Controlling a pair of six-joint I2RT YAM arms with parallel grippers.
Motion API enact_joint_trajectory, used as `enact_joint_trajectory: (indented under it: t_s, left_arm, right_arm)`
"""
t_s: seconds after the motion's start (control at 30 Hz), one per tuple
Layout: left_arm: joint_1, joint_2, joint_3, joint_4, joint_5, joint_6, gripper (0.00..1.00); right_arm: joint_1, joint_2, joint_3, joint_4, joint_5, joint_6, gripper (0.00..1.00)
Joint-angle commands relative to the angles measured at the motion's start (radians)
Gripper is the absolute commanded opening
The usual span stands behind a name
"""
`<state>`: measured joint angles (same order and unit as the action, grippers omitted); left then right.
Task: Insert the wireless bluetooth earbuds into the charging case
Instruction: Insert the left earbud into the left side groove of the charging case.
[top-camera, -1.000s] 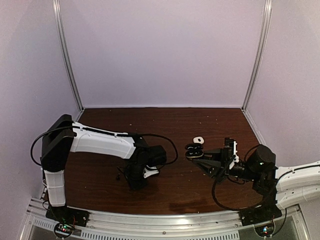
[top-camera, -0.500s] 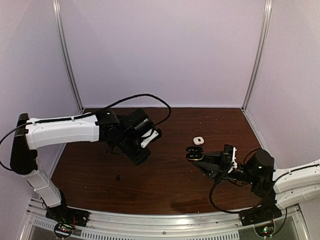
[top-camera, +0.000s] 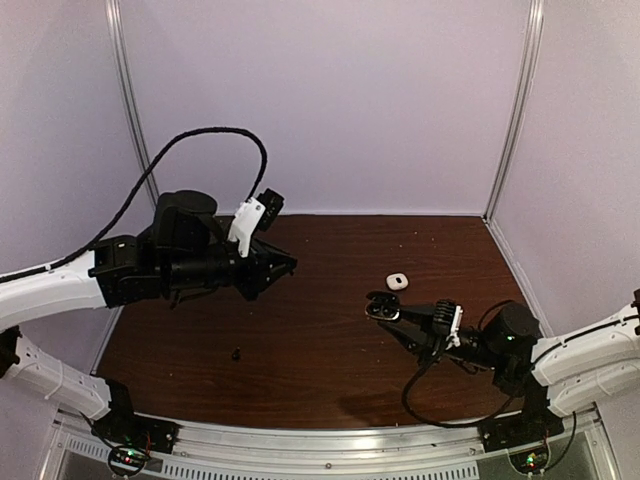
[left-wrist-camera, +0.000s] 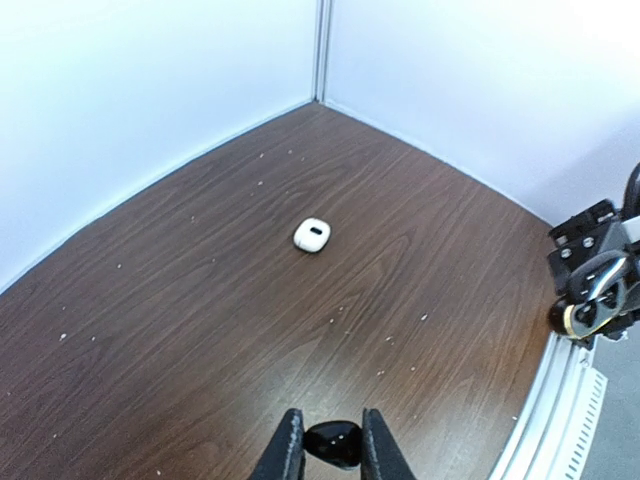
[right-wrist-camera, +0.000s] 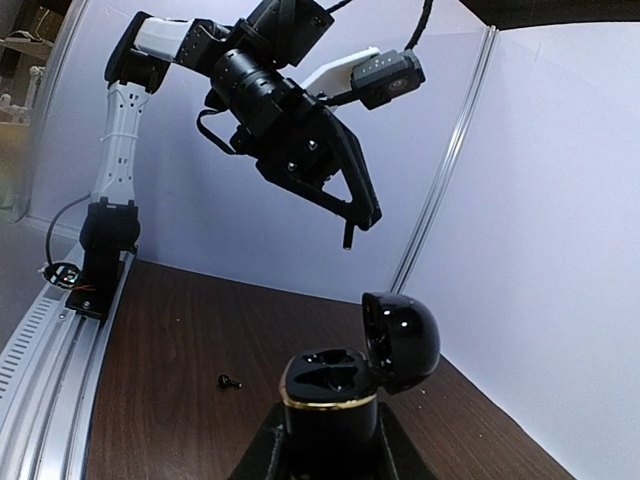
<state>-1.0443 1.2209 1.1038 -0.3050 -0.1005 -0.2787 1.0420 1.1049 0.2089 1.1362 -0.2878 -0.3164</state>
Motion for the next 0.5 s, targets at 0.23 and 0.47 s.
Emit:
enact_joint_trajectory:
  t_s: [0.23,0.47]
  left_arm:
    - [-0.051,-0.067,-0.047,0.275,0.223,0.184,0.08]
    - [-0.063,-0.076,-0.05,0.289,0.336,0.244,0.07]
  right_arm:
    - [-0.015,0.137,0.108,0.069,-0.156,0.24,0.0]
    - [-0.048,0.186,0.127,0.117,-0.26,0.407,0.0]
